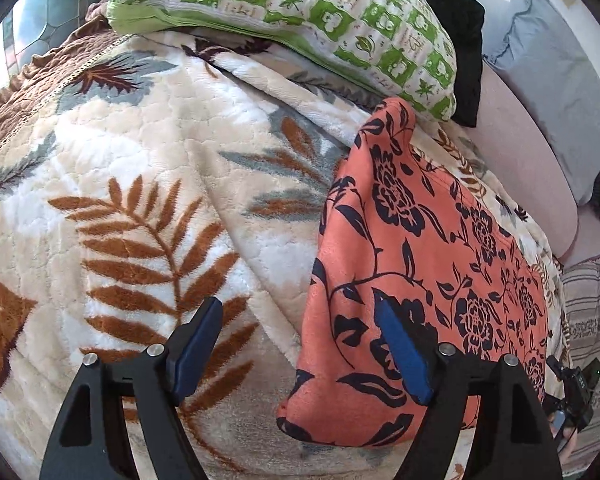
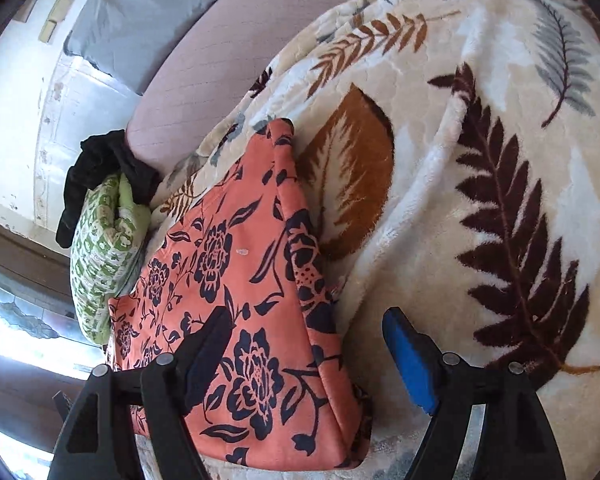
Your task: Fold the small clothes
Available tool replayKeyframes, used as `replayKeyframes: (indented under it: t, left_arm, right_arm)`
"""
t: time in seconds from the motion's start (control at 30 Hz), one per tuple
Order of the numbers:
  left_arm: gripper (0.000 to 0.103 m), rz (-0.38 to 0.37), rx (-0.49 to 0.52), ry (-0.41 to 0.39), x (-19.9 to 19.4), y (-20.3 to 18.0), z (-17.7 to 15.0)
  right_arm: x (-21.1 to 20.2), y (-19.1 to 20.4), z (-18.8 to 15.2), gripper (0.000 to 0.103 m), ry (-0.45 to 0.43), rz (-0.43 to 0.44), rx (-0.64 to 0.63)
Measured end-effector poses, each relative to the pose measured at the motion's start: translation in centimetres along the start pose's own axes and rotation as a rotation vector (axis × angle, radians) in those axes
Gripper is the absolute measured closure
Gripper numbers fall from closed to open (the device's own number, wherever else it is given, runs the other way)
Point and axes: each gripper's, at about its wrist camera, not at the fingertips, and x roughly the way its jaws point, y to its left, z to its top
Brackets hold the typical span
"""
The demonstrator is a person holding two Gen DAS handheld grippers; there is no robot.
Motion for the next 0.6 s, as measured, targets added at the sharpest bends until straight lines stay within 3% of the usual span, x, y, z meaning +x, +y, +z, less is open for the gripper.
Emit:
replayKeyframes:
  t: [0.17, 0.2, 0.27, 0.33, 0.43, 0.47, 0.53, 0.57, 0.6]
  left_arm:
    - [0.024, -0.012, 0.018, 0.025, 0.9, -0.6, -0.3]
    - [0.039, -0.047, 0.023, 0.031, 1.0, -0.8, -0.3]
    - [0.059, -0.073, 0.03, 0.043, 1.1, -1.2, -0.4]
    - [0.064, -0.056, 0.061, 0.03, 1.1, -1.6, -0.5]
    - [0.06, -0.037, 0.069, 0.025, 1.2, -1.7, -0.4]
    - [0.051, -0.029, 0.071, 0.024, 1.3, -1.9, -0.4]
    - [0.049, -0.009, 0.104, 0.018, 1.4, -2.3, -0.6]
    - [0.059, 0.001, 0.114, 0.002, 1.2, -2.5, -0.7]
    - [0.078, -0.009, 0.114, -0.014, 0.8, -2.6, -0.7]
  right_arm:
    - [0.7, -0.2, -0.3, 0.03, 0.018, 0.104, 0.02]
    - [1.2, 0.2, -0.6, 0.033, 0.058, 0.152, 0.02]
    - [1.8, 1.7, -1.4, 0.034, 0.067, 0.095, -0.051]
    - [2.0, 2.9, -2.0, 0.042, 0.056, 0.015, -0.133]
    - [2.2, 2.3, -1.9, 0.054, 0.055, -0.012, -0.111]
    - [2.2, 2.1, -1.9, 0.055, 0.054, -0.011, -0.108]
    - [2.0, 2.3, -2.1, 0.064, 0.038, -0.033, -0.134]
    - [2.0, 2.8, -2.3, 0.066, 0.029, -0.057, -0.161]
    - [1.9, 3.3, -2.4, 0.071, 0.018, -0.075, -0.184]
